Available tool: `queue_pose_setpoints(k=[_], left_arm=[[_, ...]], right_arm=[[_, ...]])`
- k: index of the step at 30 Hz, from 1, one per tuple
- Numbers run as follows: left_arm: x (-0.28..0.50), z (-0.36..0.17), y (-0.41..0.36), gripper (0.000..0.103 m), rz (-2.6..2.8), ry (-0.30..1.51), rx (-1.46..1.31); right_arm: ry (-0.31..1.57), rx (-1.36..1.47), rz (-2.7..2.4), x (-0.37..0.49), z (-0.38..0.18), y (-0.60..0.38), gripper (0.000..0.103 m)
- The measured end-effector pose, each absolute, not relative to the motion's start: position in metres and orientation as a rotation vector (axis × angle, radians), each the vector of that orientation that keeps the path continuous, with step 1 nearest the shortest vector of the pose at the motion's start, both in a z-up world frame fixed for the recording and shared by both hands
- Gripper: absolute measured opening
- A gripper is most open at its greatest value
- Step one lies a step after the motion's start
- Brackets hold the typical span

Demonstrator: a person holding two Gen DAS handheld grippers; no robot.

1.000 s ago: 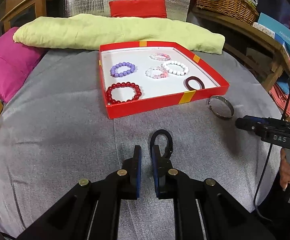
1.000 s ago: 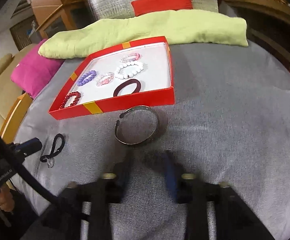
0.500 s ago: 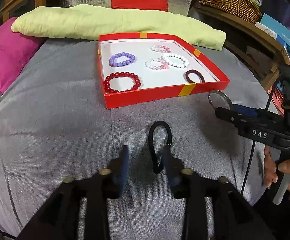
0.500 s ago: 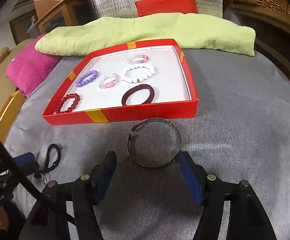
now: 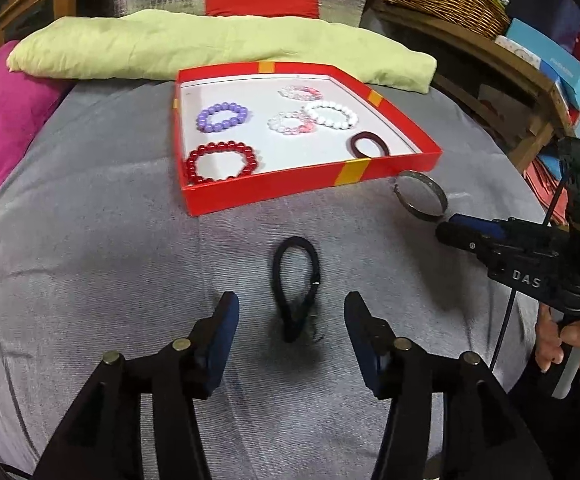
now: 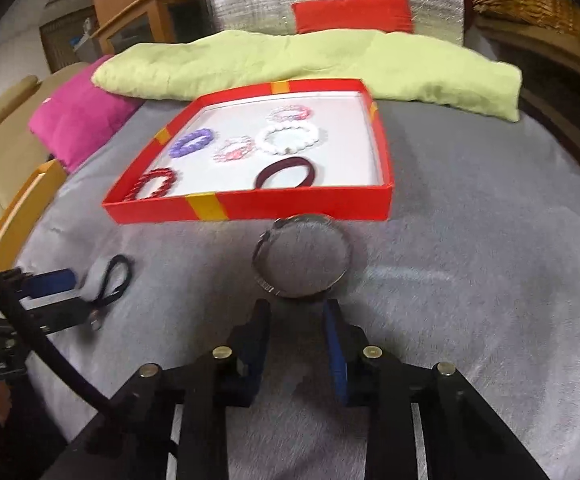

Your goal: Organize jewelry

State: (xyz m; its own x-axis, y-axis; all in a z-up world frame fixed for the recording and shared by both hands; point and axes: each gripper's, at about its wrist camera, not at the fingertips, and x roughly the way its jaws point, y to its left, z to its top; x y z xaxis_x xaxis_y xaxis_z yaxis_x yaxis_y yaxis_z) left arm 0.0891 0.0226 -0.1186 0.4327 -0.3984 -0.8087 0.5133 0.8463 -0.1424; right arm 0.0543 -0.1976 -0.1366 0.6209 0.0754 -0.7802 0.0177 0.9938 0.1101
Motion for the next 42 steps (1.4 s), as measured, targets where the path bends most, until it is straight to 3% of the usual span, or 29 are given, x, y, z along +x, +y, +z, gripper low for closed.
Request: queue_pose_setpoints(k=[3, 4, 5, 7, 13, 17, 23, 42], left_arm=[[0.087, -0.12, 0.018, 0.059, -0.574, 0.968, 0.153], [0.087, -0.12, 0.017, 0.059, -0.575, 0.968, 0.155], [0.087, -0.121, 0.016, 0.059, -0.576, 0.969, 0.158], [0.088, -0.123, 0.014, 0.059, -0.576, 0.972, 0.159], [0.096, -0.129, 0.016, 0.058, -0.59, 1.004, 0.099], [0.097, -0.133, 0.016, 0.034, -0.594, 1.02, 0.088], [0.094, -0.132, 0.013, 0.015, -0.599, 1.002, 0.115], [0.094, -0.113, 0.025, 0.011, -0.52, 0.904, 0.116]], right_arm=[[0.911, 0.123, 0.069, 0.051, -0.134, -0.199, 0.033], [0.914, 0.119, 0.067, 0.052, -0.134, -0.199, 0.041], [0.915, 0.116, 0.058, 0.053, -0.134, -0.2, 0.057], [0.896, 0.116, 0.03, 0.056, -0.133, -0.203, 0.069], [0.871, 0.075, 0.016, 0.075, -0.14, -0.2, 0.069], [0.84, 0.007, 0.008, 0.083, -0.144, -0.193, 0.063], [0.823, -0.027, -0.002, 0.076, -0.143, -0.187, 0.062], [0.758, 0.039, 0.088, 0.032, -0.119, -0.194, 0.062]])
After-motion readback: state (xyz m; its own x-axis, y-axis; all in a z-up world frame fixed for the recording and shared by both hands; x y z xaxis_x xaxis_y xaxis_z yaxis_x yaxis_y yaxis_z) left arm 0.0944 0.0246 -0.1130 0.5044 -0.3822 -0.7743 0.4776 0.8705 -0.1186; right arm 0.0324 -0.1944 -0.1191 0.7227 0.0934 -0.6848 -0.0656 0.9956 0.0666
